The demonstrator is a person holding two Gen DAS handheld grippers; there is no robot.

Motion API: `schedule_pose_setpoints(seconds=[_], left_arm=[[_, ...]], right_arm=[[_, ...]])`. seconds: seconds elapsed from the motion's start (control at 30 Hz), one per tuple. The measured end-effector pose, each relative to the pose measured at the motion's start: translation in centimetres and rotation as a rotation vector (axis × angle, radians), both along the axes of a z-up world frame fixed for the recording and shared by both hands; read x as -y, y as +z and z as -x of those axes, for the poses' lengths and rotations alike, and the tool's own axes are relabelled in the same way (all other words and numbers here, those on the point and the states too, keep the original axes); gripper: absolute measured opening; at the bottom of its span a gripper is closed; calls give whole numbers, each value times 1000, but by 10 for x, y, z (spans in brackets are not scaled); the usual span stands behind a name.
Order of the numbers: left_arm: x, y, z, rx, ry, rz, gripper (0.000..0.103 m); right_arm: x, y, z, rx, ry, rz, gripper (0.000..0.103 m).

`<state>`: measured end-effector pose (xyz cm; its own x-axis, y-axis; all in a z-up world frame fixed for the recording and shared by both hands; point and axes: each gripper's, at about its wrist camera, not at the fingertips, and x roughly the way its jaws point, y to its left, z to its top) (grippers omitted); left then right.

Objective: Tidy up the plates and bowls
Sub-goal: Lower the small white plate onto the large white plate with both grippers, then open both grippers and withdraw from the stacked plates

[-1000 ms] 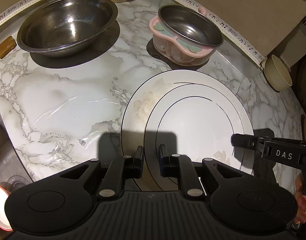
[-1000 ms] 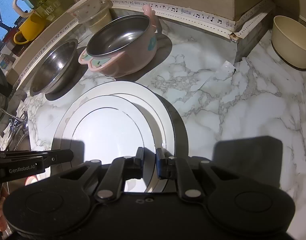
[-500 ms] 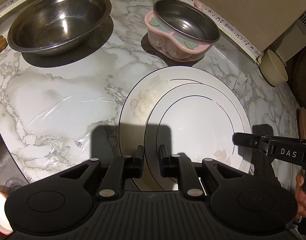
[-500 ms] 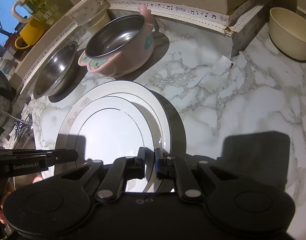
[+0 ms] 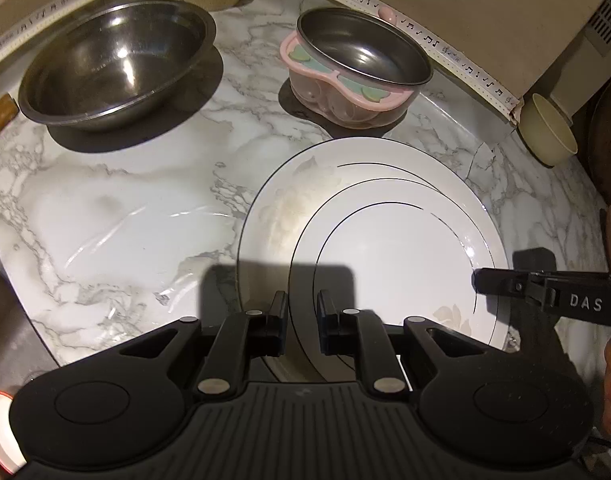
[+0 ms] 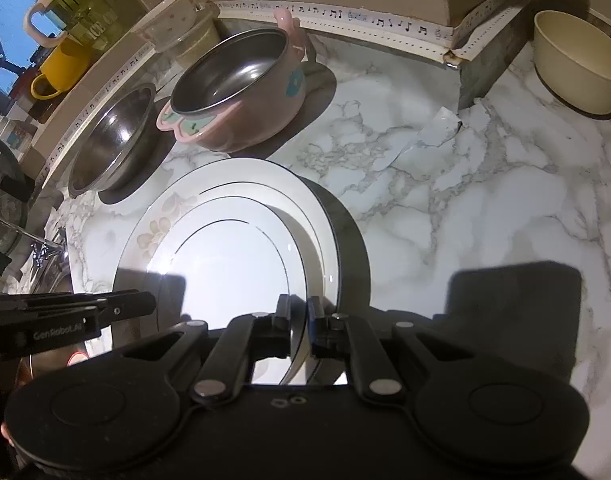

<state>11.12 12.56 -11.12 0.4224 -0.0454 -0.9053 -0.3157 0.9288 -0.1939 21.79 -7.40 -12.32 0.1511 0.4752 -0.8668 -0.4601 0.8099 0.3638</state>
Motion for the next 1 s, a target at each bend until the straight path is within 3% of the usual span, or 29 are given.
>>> schedule_pose_setpoints(seconds=[0.2, 0.3, 0.67, 0.87, 0.97, 1.0], left_arm=[[2, 7, 3, 19, -6, -58, 14], [1, 11, 6, 36, -4, -35, 14], [16, 27, 8, 104, -23, -33, 14], [34, 39, 6, 152, -65, -46, 16], [43, 45, 6, 173, -84, -68, 32], [47, 47, 7, 187, -95, -80, 43]], right_arm=[[-7, -1, 1, 32, 17, 17, 10], [-10, 0, 1, 41, 25, 25, 11], [-3, 22, 12, 102, 57, 12, 35], [14, 49, 22, 150, 41, -33, 41], [27, 60, 26, 175, 19, -48, 47], [32, 63, 27, 184, 9, -52, 48]])
